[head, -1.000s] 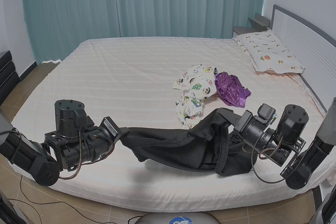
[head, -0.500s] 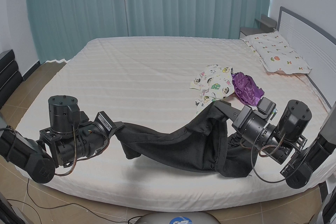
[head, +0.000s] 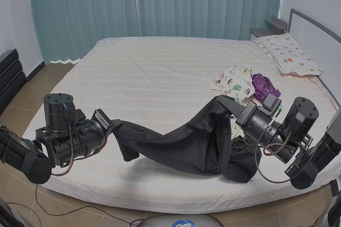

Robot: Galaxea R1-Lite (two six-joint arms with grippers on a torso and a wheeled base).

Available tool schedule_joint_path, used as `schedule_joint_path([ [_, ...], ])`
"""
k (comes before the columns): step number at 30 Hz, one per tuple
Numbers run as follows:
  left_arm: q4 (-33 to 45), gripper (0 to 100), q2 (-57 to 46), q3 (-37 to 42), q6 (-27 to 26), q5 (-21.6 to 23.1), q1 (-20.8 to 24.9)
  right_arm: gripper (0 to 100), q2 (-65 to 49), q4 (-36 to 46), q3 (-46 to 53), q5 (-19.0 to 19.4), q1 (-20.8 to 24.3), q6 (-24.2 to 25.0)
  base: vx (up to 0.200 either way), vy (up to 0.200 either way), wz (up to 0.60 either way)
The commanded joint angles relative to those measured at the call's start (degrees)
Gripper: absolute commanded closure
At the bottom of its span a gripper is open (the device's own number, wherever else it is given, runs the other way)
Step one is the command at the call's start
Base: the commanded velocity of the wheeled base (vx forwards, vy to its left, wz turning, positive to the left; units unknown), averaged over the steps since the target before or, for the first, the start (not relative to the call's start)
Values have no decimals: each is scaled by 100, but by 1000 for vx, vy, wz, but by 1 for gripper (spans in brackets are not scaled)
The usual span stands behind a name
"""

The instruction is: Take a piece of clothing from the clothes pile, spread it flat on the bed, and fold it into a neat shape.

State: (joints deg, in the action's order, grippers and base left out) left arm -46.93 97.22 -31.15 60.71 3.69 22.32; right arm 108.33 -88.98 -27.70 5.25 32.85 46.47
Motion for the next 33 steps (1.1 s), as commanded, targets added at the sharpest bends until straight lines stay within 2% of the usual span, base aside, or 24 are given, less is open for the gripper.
schedule_joint_path([
  [1,0,100,-28,-32,2,0,-79,100,4,-93,-8,2,-7,-6,0,200,0],
  [20,9,100,-80,-67,2,9,-175,100,-136,-93,-52,-7,-77,-15,0,200,0],
  [24,9,100,-107,-102,2,9,-246,100,-251,-93,-122,28,-262,-24,0,200,0],
  [27,9,100,-107,-102,2,9,-246,100,-242,-93,-34,20,-236,-24,0,200,0],
  [33,18,100,-221,-14,-15,26,-149,100,-593,-5,370,28,-218,-86,0,0,0],
])
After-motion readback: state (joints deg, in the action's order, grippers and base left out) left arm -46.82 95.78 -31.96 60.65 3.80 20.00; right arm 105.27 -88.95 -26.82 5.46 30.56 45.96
